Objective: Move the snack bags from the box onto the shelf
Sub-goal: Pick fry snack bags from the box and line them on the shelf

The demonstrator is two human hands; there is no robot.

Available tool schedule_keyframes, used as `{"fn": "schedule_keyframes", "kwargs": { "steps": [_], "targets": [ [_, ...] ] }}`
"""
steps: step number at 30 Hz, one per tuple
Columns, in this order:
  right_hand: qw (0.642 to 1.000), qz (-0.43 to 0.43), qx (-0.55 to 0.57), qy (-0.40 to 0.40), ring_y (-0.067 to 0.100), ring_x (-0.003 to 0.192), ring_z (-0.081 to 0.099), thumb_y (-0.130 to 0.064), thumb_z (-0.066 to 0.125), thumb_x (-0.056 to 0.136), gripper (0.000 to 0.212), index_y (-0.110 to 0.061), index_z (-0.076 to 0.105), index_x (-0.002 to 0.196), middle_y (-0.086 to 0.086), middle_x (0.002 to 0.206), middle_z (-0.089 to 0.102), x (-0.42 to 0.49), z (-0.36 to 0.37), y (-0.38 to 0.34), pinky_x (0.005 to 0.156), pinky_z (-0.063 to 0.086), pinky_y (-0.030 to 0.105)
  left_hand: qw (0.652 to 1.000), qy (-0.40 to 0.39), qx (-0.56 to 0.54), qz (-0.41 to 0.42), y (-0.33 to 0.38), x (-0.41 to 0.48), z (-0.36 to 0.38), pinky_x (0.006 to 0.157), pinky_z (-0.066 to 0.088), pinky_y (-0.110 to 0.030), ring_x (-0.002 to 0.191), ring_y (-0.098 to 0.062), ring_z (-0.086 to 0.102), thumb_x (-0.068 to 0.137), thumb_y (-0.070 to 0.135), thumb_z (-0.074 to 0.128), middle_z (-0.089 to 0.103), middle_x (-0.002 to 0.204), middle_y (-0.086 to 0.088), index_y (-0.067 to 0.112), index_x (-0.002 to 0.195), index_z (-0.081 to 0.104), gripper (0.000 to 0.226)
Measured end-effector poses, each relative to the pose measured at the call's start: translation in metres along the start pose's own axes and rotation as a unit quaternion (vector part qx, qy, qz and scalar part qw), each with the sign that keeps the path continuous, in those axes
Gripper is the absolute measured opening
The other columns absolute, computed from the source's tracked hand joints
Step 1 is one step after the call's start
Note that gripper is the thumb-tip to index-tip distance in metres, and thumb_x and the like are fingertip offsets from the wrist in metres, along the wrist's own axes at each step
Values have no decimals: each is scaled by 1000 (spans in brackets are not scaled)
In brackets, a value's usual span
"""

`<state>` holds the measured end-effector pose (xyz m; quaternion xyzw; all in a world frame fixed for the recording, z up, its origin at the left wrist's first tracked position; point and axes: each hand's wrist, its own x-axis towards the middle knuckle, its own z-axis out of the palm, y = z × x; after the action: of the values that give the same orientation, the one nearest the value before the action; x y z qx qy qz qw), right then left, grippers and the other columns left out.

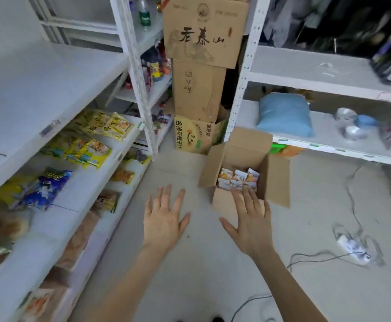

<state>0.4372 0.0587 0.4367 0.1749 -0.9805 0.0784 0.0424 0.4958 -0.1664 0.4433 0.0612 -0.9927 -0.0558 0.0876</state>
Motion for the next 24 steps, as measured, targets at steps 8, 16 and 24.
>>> {"fn": "schedule_keyframes", "kwargs": {
  "steps": [8,16,24],
  "targets": [
    [993,113,8,-35,32,130,50,-68,29,89,80,-15,34,148,15,149,43,-39,14,110,96,47,47,992,-90,-49,80,104,20,67,97,48,-54,122,-39,57,89,51,37,56,137,-19,16,134,58,61],
    [984,170,14,-57,27,142,34,-75,18,83,90,-18,21,153,10,158,28,0,41,183,109,34,45,990,-103,-56,74,155,81,125,96,51,-48,122,-39,57,90,45,54,58,133,-20,12,132,59,54],
    [975,193,65,-90,21,147,21,-66,37,91,83,-20,11,155,4,161,18,93,87,221,115,26,39,989,-104,-97,49,163,182,177,98,49,-45,131,-37,48,90,40,63,54,138,-21,10,138,52,57]
  ]
}}
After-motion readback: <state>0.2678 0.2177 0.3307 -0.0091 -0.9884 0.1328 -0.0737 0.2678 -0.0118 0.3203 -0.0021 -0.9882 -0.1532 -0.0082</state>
